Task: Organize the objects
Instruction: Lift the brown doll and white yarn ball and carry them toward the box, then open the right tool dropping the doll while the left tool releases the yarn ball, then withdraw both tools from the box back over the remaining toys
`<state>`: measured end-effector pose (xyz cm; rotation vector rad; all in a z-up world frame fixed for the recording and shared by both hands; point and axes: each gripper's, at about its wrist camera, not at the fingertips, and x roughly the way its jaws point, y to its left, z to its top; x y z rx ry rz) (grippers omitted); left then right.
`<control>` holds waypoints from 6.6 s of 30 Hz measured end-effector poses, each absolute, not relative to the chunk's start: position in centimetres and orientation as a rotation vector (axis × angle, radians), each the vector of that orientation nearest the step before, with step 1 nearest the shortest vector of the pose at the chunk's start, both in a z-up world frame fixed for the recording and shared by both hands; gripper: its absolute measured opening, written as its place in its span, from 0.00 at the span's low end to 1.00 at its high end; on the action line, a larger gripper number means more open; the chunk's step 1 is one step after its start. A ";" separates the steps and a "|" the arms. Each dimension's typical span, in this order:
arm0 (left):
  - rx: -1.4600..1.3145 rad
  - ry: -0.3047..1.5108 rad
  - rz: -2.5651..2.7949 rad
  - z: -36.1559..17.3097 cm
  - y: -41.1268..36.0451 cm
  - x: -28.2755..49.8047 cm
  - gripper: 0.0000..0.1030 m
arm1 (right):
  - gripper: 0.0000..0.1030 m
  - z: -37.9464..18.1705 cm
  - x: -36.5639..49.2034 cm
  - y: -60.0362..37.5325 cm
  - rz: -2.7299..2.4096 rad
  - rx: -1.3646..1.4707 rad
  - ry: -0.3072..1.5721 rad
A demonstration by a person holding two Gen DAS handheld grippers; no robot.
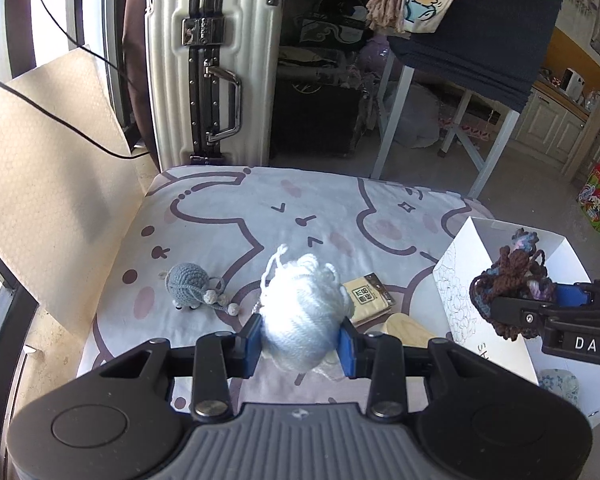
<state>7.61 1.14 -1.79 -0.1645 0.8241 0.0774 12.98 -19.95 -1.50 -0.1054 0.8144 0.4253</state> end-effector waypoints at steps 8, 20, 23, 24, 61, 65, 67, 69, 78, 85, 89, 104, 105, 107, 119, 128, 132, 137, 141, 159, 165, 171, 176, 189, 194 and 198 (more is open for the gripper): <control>-0.141 0.807 0.045 -1.1 -0.6 7.7 0.38 | 0.55 -1.0 12.7 -21.4 0.406 -0.081 0.798; -0.111 0.827 -0.005 -1.0 -4.2 9.6 0.38 | 0.55 -0.8 12.8 -24.8 0.351 -0.063 0.810; -0.099 0.831 -0.022 -1.0 -5.5 10.0 0.38 | 0.55 -0.7 12.8 -26.5 0.323 -0.047 0.806; -0.095 0.832 -0.029 -1.0 -6.0 10.2 0.38 | 0.55 -0.6 12.8 -27.2 0.314 -0.041 0.804; 0.053 0.973 -0.256 -2.8 -22.8 16.7 0.39 | 0.57 -2.5 16.6 -39.7 0.235 -0.105 0.944; 0.079 1.035 -0.270 -4.0 -23.6 18.0 0.39 | 0.57 -3.8 17.6 -39.4 0.242 -0.139 0.995; 0.093 1.061 -0.269 -4.6 -23.9 18.7 0.39 | 0.57 -4.5 18.0 -39.5 0.243 -0.154 1.017; 0.115 1.076 -0.266 -5.1 -24.2 19.2 0.39 | 0.57 -5.2 18.4 -39.8 0.243 -0.161 1.039; 0.260 1.142 -0.267 -7.8 -25.6 20.9 0.40 | 0.57 -7.7 19.3 -40.4 0.251 -0.197 1.122; 0.308 1.164 -0.271 -9.1 -25.8 21.6 0.40 | 0.57 -8.3 20.0 -40.3 0.253 -0.220 1.148; 0.294 1.149 -0.267 -9.0 -25.9 21.8 0.51 | 0.60 -8.2 20.0 -40.2 0.259 -0.225 1.144; 0.277 1.128 -0.265 -8.7 -26.3 21.3 0.64 | 0.65 -7.8 19.9 -40.1 0.260 -0.240 1.127; 0.276 1.127 -0.266 -8.6 -26.3 21.3 0.64 | 0.65 -7.8 19.9 -40.1 0.260 -0.239 1.127; 0.274 1.125 -0.268 -8.5 -26.2 21.3 0.64 | 0.65 -7.7 19.9 -40.1 0.259 -0.238 1.124; 0.258 1.122 -0.276 -7.3 -26.3 20.3 0.64 | 0.65 -6.2 19.3 -40.5 0.242 -0.209 1.089; 0.225 1.151 -0.293 -6.2 -25.7 18.6 0.65 | 0.70 -5.1 17.9 -41.2 0.209 -0.154 1.087; 0.211 1.148 -0.288 -5.5 -25.2 17.9 0.73 | 0.73 -4.3 17.0 -41.4 0.196 -0.122 1.070; 0.207 1.143 -0.269 -4.8 -24.5 17.1 0.84 | 0.76 -3.4 15.9 -41.3 0.172 -0.118 1.052; 0.195 1.144 -0.267 -4.4 -24.1 16.3 0.92 | 0.80 -2.9 15.0 -41.4 0.158 -0.122 1.036; 0.131 1.131 -0.231 -3.7 -21.8 13.8 1.00 | 0.94 -0.9 10.6 -42.0 0.078 -0.074 0.956; 0.115 1.121 -0.227 -3.4 -21.1 13.2 1.00 | 1.00 -1.1 9.8 -42.5 0.036 -0.046 0.956; 0.098 1.113 -0.228 -3.2 -20.8 12.8 1.00 | 1.00 -1.0 9.2 -42.6 0.016 -0.032 0.956; 0.068 1.094 -0.217 -2.9 -19.9 12.5 1.00 | 1.00 -1.0 9.1 -42.4 0.016 -0.033 0.954; -0.010 1.046 -0.107 -2.3 -14.3 12.3 1.00 | 1.00 -0.7 9.9 -39.2 0.044 -0.006 0.927; -0.036 1.035 -0.065 -2.1 -11.8 12.3 1.00 | 1.00 -0.5 10.6 -37.1 0.067 -0.005 0.921; -0.058 1.027 -0.031 -2.0 -9.9 12.2 1.00 | 1.00 -0.5 11.3 -35.1 0.088 -0.010 0.923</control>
